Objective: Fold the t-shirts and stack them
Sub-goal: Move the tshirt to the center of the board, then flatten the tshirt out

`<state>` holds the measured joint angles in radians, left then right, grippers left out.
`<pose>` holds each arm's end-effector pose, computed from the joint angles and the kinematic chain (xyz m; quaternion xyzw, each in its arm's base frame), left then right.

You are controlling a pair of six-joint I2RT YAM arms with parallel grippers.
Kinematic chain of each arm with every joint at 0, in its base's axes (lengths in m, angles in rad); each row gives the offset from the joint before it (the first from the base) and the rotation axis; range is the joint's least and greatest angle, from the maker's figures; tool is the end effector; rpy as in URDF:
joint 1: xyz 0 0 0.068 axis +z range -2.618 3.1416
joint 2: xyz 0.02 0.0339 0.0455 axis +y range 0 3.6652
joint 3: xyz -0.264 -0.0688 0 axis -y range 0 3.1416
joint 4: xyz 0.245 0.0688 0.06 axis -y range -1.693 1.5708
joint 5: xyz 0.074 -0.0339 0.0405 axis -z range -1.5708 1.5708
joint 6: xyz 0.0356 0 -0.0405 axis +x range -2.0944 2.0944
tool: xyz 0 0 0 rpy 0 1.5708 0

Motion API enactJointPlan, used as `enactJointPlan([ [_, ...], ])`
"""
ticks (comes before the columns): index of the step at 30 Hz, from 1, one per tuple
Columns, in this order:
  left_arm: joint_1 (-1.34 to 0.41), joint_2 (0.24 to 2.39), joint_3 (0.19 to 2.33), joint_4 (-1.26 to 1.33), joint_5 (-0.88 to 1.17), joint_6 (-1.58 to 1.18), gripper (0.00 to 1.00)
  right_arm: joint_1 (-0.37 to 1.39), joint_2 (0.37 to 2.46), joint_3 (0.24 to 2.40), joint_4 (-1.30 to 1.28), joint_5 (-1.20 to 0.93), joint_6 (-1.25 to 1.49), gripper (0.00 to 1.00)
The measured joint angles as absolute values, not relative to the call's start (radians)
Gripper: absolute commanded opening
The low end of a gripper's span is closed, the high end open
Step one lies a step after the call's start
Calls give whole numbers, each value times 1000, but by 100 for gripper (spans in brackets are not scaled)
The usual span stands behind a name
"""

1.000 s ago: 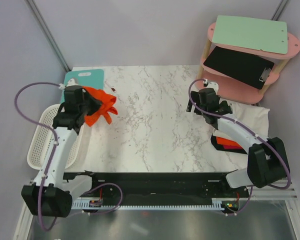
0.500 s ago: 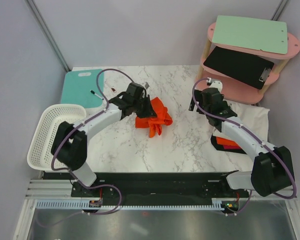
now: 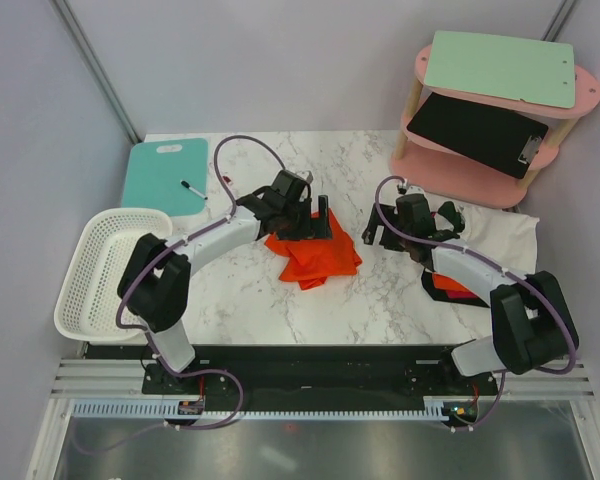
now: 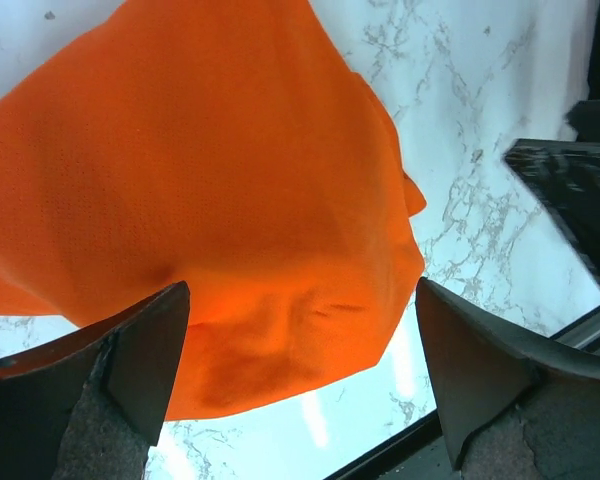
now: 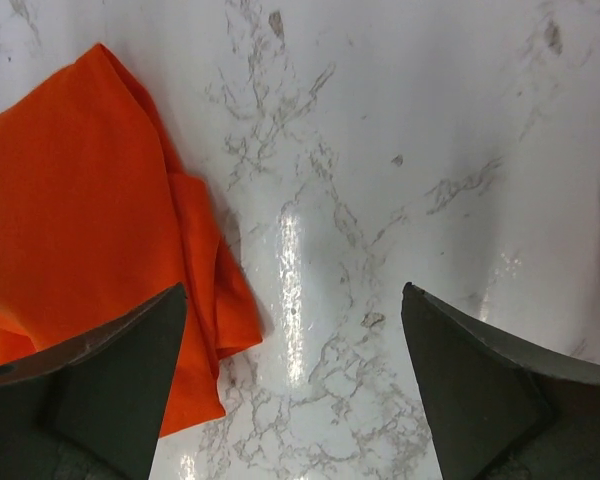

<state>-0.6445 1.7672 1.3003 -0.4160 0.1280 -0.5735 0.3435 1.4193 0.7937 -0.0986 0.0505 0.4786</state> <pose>0.3064 -0.2360 0.2313 0.0549 0.9381 -0.2419 0.2416 0.2793 0.0980 0.2071 0.0719 0.9087 0.1430 0.3856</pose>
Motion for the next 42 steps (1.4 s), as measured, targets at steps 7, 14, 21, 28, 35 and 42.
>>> enactJointPlan([
  [7,-718,1722,1314,-415,75,-538,100,343,1472,767,-59,-90,556,82],
  [14,-724,1722,1306,-443,-1,-535,100,344,1484,726,-38,-254,653,76],
  [21,-722,1722,1302,-485,-79,-532,100,353,1483,652,-36,-362,730,66],
  [28,-722,1722,1302,-496,-121,-532,100,385,1453,575,48,-391,798,46],
  [35,-722,1721,1278,-504,-155,-532,99,419,1454,557,195,-357,844,17],
  [42,-722,1721,1251,-530,-193,-530,98,437,1451,558,276,-339,853,0],
])
